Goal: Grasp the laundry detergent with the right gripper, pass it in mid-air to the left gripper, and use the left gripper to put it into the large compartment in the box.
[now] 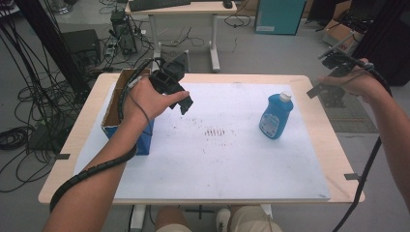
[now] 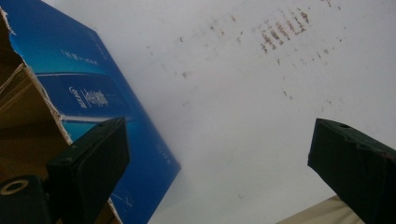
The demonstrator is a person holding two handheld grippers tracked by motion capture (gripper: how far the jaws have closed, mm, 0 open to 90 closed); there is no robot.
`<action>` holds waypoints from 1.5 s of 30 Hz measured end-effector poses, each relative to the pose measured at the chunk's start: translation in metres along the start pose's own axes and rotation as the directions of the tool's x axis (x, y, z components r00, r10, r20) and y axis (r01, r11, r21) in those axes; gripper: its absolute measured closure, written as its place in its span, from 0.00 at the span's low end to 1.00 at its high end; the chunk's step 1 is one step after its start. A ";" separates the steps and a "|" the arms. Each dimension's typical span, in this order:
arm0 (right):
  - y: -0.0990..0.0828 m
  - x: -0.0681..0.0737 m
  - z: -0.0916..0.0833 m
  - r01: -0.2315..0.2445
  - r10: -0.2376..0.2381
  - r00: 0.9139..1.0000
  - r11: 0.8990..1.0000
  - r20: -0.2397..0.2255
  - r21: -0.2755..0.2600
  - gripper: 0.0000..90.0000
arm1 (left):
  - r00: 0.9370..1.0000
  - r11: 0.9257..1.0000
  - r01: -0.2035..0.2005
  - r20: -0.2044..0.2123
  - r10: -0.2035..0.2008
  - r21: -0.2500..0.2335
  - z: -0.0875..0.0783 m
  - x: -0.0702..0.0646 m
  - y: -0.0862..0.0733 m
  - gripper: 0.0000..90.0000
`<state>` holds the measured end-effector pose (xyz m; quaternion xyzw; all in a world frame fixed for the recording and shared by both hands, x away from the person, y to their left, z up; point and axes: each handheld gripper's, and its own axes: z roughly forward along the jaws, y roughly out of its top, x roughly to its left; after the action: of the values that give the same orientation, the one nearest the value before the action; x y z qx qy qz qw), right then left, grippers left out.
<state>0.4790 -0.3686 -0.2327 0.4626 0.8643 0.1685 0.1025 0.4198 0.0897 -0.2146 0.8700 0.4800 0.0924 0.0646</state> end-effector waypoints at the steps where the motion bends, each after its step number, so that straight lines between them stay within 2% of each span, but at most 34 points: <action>1: 0.000 0.000 0.000 0.000 0.000 1.000 1.000 0.000 0.000 0.10 | 1.000 1.000 0.000 0.000 0.000 0.000 0.000 0.000 0.000 0.07; 6: -0.022 0.007 0.003 0.014 -0.015 1.000 0.999 -0.027 -0.035 0.10 | 1.000 1.000 -0.014 0.002 0.014 -0.009 -0.002 -0.001 0.000 0.07; 13: -0.047 0.021 0.009 0.034 -0.036 0.999 0.996 -0.032 -0.079 0.09 | 1.000 1.000 -0.009 0.000 0.009 -0.017 -0.004 0.002 -0.004 0.07; 17: -0.056 0.030 0.016 0.048 -0.051 0.998 0.995 -0.033 -0.082 0.09 | 1.000 1.000 -0.005 0.000 0.005 -0.017 -0.003 0.004 -0.006 0.07; 18: -0.061 0.034 0.019 0.052 -0.056 0.998 0.994 -0.042 -0.097 0.09 | 1.000 1.000 0.003 0.001 -0.003 -0.021 -0.003 0.004 -0.006 0.07; 20: -0.064 0.038 0.022 0.050 -0.055 0.998 0.993 -0.041 -0.105 0.08 | 1.000 1.000 -0.005 -0.002 0.005 -0.016 -0.003 0.004 -0.007 0.07; 21: -0.066 0.038 0.024 0.077 -0.082 0.996 0.990 -0.039 -0.117 0.08 | 1.000 1.000 0.000 0.000 0.000 -0.017 -0.002 0.004 -0.007 0.07; 25: -0.076 0.051 0.033 0.069 -0.077 0.996 0.985 -0.047 -0.158 0.07 | 1.000 1.000 0.000 0.000 0.000 -0.017 -0.001 0.002 -0.008 0.07; 27: -0.080 0.057 0.039 0.052 -0.063 0.996 0.981 -0.057 -0.186 0.06 | 1.000 1.000 -0.007 -0.001 0.007 -0.017 -0.002 0.002 -0.009 0.07; 31: -0.085 0.065 0.052 0.052 -0.068 0.995 0.975 -0.068 -0.214 0.06 | 1.000 1.000 0.002 -0.001 -0.002 -0.021 -0.002 0.002 -0.010 0.07; 33: -0.086 0.067 0.056 0.050 -0.068 0.995 0.976 -0.077 -0.213 0.06 | 1.000 1.000 0.001 0.000 -0.001 -0.018 -0.002 0.002 -0.011 0.07; 39: -0.087 0.077 0.077 0.041 -0.066 0.994 0.966 -0.091 -0.255 0.05 | 1.000 1.000 0.010 -0.001 -0.010 -0.016 0.000 0.003 -0.012 0.07; 41: -0.087 0.078 0.079 0.042 -0.067 0.994 0.965 -0.090 -0.258 0.05 | 1.000 1.000 0.004 -0.002 -0.004 -0.009 -0.001 0.004 -0.013 0.07; 45: -0.085 0.081 0.085 0.045 -0.072 0.994 0.957 -0.081 -0.287 0.04 | 1.000 1.000 0.015 -0.002 -0.015 -0.015 0.000 0.004 -0.012 0.07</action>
<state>0.3979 -0.3275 -0.3457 0.4091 0.8482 0.3088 0.1335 0.4121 0.0997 -0.2165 0.8658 0.4858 0.0967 0.0714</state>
